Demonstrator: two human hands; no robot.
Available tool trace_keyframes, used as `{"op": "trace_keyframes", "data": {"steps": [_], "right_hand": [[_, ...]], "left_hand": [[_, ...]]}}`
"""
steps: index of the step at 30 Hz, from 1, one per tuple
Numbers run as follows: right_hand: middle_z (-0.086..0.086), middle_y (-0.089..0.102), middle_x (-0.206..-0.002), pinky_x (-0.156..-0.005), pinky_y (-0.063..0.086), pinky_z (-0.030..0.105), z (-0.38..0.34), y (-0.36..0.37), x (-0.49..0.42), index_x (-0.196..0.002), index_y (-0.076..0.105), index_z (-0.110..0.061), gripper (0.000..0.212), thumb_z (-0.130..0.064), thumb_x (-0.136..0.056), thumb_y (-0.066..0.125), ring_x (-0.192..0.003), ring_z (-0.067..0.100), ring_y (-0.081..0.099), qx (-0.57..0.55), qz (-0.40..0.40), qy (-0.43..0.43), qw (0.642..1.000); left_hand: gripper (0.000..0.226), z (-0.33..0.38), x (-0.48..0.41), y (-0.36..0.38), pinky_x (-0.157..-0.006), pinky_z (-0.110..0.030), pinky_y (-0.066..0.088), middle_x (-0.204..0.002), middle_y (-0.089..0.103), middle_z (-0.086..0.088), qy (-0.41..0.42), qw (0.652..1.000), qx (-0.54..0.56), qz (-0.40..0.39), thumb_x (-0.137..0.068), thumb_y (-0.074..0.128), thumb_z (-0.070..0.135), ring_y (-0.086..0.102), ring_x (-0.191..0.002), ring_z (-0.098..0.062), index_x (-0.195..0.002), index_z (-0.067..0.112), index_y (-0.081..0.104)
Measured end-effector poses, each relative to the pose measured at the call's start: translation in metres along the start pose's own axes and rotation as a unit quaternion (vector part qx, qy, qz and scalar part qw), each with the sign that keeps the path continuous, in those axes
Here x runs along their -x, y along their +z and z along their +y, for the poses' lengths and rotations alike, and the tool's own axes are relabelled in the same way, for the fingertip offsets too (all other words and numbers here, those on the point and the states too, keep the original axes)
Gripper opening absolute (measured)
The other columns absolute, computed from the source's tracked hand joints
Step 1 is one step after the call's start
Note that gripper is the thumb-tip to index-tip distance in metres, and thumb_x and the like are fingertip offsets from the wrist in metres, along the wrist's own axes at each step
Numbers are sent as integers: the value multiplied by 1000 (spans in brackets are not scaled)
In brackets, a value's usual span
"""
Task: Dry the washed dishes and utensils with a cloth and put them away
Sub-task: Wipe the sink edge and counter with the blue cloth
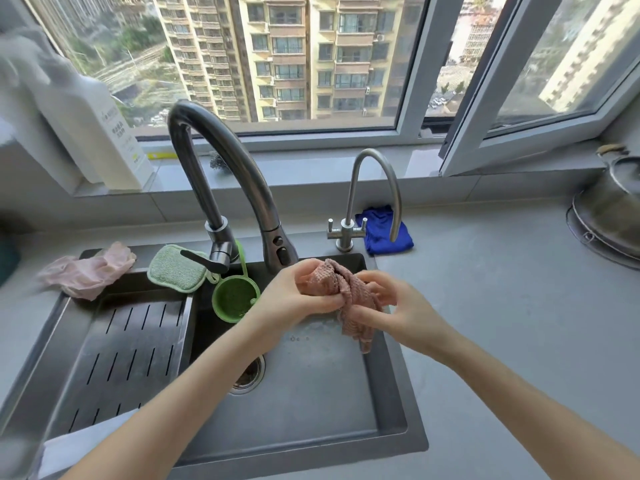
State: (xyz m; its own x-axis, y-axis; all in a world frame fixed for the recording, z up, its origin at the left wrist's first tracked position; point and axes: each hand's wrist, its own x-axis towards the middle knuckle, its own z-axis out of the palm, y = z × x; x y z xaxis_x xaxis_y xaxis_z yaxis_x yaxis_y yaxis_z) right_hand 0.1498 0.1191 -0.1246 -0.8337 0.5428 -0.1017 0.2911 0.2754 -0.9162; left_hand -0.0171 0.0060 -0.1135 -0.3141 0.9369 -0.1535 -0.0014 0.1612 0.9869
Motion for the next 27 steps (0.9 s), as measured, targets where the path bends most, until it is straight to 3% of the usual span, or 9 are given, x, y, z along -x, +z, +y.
{"op": "trace_keyframes", "data": {"steps": [2, 4, 7, 10, 16, 19, 21, 24, 27], "right_hand": [[-16, 70, -102, -87, 48, 15, -14, -2, 4, -110, 62, -39, 33, -44, -79, 73, -98, -1, 64, 67, 34, -41, 996], [-23, 67, -108, -88, 42, 9, -32, -5, 7, -109, 63, -41, 32, -50, -78, 70, -105, -7, 58, 104, 62, -77, 990], [-17, 70, -102, -88, 43, 10, -56, -10, 5, -100, 69, -30, 14, -25, -87, 69, -102, -3, 62, 62, 71, -128, 987], [-8, 71, -97, -85, 48, 20, -80, -16, 0, -93, 65, -11, 10, -6, -93, 56, -93, 3, 65, 15, 72, -131, 989], [2, 50, -69, -49, 40, 16, -129, -25, -27, -92, 45, -14, 12, -6, -99, 39, -52, 6, 47, 113, 114, -199, 967], [-8, 46, -66, -50, 34, 18, -151, -28, -49, -96, 45, -6, 3, -3, -96, 44, -53, 5, 42, 233, 137, -274, 923], [-3, 54, -74, -60, 38, 21, -172, -29, -67, -93, 51, 3, 4, 5, -91, 49, -66, 10, 50, 283, 148, -360, 877], [24, 62, -94, -74, 51, 41, -199, -24, -104, -87, 55, 11, 8, 18, -83, 52, -88, 37, 60, 365, 145, -455, 799], [27, 62, -113, -90, 51, 48, -208, -15, -139, -97, 58, 10, 12, 14, -88, 52, -107, 41, 58, 413, 126, -440, 788]], "left_hand": [[31, 18, 9, 4, -75, -24, 55, -92, 74, -3, 51, 998, -33, 36, -69, 81, 13, 70, -86, -13, -98, 16, 69], [33, 36, 16, 5, -81, -40, 56, -91, 71, -6, 86, 991, -66, 73, -64, 81, 33, 69, -88, -22, -92, 20, 68], [36, 61, 25, 0, -83, -54, 53, -88, 69, -10, 115, 986, -77, 97, -64, 78, 39, 66, -87, -31, -89, 17, 65], [25, 83, 33, -12, -84, -50, 54, -89, 71, -7, 127, 983, -104, 80, -71, 74, 30, 68, -88, -27, -94, 24, 66], [45, 122, 43, -45, -72, -34, 58, -88, 70, -2, 43, 983, -169, 51, -62, 61, 22, 69, -78, -19, -106, 32, 58], [46, 145, 43, -70, -56, -32, 54, -80, 65, -12, -11, 995, -79, 61, -59, 53, 13, 65, -61, -22, -104, 20, 60], [45, 159, 43, -90, -56, -31, 50, -74, 60, -14, -3, 996, -41, 79, -55, 48, 7, 60, -58, -22, -98, 11, 63], [42, 178, 36, -123, -62, -34, 50, -74, 61, -16, 34, 987, -20, 155, -54, 46, 5, 58, -64, -27, -91, 12, 64], [45, 185, 20, -149, -73, -36, 46, -97, 59, -17, 8, 969, -118, 218, -63, 49, 5, 56, -86, -30, -106, 15, 59]]}}
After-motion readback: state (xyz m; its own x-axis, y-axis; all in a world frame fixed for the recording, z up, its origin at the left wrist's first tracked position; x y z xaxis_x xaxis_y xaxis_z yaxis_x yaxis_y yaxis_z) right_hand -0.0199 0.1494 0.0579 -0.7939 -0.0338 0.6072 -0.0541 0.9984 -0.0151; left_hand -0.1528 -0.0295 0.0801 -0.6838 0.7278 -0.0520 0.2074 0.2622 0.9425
